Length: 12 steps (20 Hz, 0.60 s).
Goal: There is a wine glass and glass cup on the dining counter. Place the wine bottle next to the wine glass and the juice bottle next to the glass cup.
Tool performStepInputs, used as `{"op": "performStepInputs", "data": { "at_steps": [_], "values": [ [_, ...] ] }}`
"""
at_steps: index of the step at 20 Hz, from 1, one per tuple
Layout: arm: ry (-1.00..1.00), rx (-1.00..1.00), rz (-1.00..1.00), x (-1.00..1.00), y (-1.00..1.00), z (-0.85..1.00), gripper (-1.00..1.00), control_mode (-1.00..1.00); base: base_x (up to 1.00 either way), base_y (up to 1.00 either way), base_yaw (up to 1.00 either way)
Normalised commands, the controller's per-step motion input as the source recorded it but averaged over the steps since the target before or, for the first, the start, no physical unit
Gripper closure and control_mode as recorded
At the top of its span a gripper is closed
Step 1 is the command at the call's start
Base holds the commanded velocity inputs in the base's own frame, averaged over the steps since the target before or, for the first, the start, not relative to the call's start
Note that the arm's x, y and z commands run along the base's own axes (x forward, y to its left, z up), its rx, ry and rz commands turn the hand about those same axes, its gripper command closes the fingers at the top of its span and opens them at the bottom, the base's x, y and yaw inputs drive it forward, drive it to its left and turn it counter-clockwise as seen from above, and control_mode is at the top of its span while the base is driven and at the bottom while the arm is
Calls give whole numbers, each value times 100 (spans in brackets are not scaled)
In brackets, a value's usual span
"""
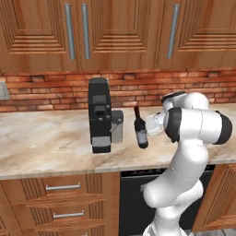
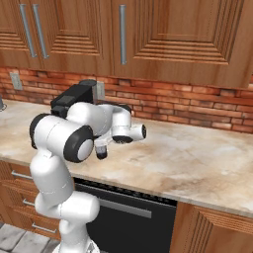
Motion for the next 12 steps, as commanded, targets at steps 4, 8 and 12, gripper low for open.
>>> {"op": "performStepInputs", "data": {
  "at_steps": [4, 8, 12],
  "values": [
    [0, 0, 0, 0, 35, -2, 100, -100, 0, 0, 0],
    [0, 6, 0, 0, 20, -1, 100, -100, 0, 0, 0],
    [-1, 9, 0, 0, 3, 7, 100, -100, 0, 0, 0]
  ]
}}
